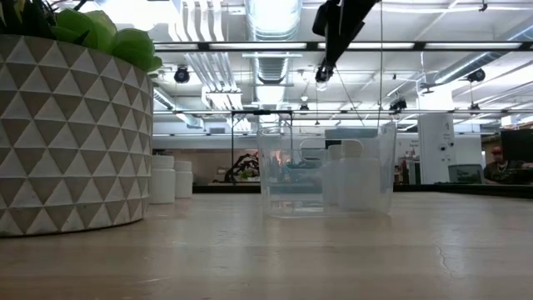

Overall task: Pick and place pill bottles into a basket
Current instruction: Put the white medicine bottle into the transparent bin

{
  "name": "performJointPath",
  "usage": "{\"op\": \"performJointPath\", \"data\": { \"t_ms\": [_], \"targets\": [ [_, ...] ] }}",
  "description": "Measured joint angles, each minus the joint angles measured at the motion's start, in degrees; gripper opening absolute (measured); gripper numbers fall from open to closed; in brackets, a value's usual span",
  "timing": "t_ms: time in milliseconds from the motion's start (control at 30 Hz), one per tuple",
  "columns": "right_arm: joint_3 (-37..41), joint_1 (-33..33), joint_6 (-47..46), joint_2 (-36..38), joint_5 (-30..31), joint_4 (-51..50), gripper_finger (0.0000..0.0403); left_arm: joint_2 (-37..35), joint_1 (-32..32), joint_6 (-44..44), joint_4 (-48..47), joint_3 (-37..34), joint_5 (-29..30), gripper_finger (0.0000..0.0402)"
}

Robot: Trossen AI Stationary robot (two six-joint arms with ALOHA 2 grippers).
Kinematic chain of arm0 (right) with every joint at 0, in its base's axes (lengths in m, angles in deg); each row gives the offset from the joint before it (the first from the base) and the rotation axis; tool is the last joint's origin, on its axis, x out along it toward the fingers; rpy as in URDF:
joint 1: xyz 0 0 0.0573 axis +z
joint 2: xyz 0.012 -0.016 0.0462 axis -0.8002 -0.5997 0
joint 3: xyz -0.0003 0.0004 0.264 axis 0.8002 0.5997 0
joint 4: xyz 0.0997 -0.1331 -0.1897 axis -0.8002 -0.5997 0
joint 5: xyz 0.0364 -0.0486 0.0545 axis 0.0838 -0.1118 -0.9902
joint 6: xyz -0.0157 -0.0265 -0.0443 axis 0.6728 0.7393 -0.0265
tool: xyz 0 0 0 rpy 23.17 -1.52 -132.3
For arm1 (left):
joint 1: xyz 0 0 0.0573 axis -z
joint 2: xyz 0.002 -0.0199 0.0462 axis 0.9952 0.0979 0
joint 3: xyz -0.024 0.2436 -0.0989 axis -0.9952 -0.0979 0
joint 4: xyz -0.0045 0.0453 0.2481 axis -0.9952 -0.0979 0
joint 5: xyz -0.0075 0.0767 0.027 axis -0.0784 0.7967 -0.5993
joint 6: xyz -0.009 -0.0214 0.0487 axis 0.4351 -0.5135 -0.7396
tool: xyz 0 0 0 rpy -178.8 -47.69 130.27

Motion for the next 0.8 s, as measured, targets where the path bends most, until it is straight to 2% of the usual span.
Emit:
{"op": "performJointPath", "data": {
  "t_ms": [367, 567, 800],
  "targets": [
    [0.0, 0.0, -0.4, 0.0, -0.2, 1.1, 0.0253, 0.1, 0.0, 0.0, 0.0, 0.0, 0.0, 0.0207],
    [0.0, 0.0, -1.5, 2.3, -0.1, 1.5, 0.0249, 0.1, 0.0, 0.0, 0.0, 0.0, 0.0, 0.0207],
    [0.1, 0.0, 1.9, 7.2, 4.5, 5.1, 0.0255, 0.1, 0.0, 0.0, 0.0, 0.0, 0.0, 0.0207]
  ]
}}
